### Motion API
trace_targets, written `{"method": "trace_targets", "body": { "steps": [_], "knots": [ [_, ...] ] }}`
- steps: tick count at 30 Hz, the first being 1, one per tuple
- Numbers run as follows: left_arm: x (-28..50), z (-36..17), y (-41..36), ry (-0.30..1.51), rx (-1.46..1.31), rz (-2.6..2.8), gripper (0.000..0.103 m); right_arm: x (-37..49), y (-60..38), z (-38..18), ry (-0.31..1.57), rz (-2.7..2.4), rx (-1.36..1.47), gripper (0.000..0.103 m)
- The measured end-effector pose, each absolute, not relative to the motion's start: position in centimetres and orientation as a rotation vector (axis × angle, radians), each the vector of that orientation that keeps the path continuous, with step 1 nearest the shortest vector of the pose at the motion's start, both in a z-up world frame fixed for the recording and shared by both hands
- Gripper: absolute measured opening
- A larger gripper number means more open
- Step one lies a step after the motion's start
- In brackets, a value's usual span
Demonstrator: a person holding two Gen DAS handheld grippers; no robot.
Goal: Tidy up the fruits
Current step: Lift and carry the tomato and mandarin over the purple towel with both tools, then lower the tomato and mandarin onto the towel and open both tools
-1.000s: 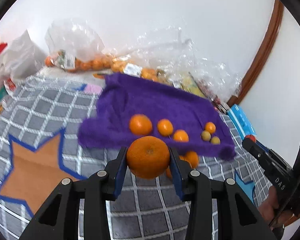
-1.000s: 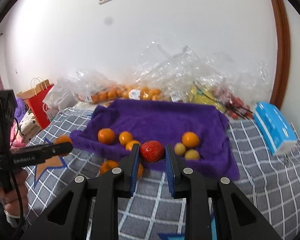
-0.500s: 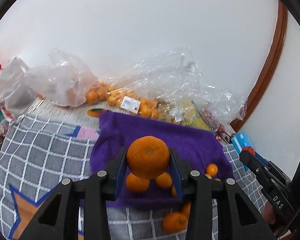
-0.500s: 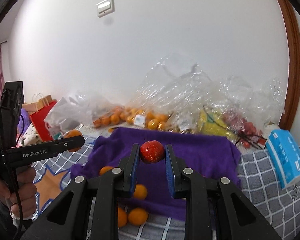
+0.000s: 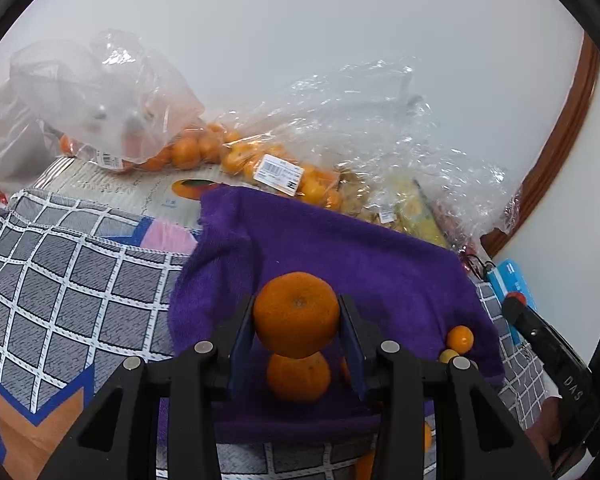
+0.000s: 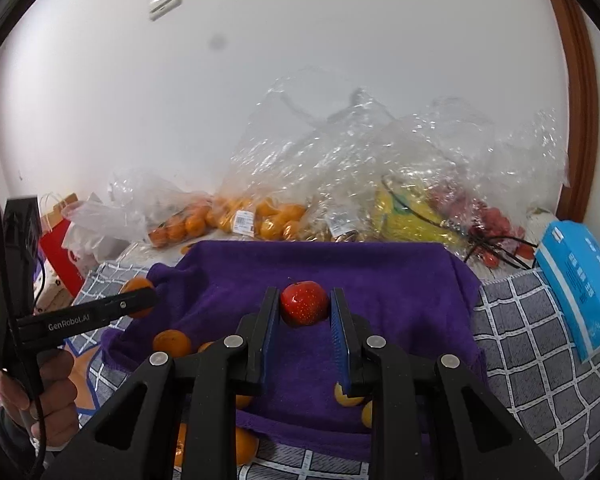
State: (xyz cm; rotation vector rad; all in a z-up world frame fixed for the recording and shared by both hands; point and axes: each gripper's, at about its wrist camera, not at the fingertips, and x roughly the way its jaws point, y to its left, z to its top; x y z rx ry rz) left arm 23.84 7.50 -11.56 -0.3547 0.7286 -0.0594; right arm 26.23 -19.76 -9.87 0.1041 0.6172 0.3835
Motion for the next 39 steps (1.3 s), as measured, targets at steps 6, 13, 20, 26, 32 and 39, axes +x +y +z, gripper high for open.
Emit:
{"method": "trace_targets", "body": {
  "steps": [6, 13, 20, 26, 32, 39],
  "knots": [
    [24.3, -12.1, 8.2, 0.741, -0.378, -0.058, 0.039, 26.6, -20.7, -10.2, 0.619, 0.361, 0.117, 0.025],
    [24.4, -12.3, 8.0, 0.744, -0.376, -0.066, 0.039, 26.9, -21.1, -10.7, 0.634, 0.346, 0.118, 0.025],
    [24.6, -12.6, 7.8, 0.750, -0.365, -0.062, 0.039, 27.2, -20.7, -11.9, 0.670, 0.350, 0.112, 0.025],
    [24.7, -12.8, 7.8, 0.751, -0.365, -0.063, 0.039, 27.2, -19.6, -12.8, 0.697, 0.375, 0.091, 0.025],
    [24.6, -12.7, 7.9, 0.741, -0.375, -0.075, 0.039, 26.9, -18.0, -13.7, 0.729, 0.417, 0.038, 0.025],
    [24.7, -12.8, 8.1, 0.747, -0.400, -0.093, 0.039, 27.1, -16.5, -15.2, 0.794, 0.449, -0.039, 0.025]
  ]
}}
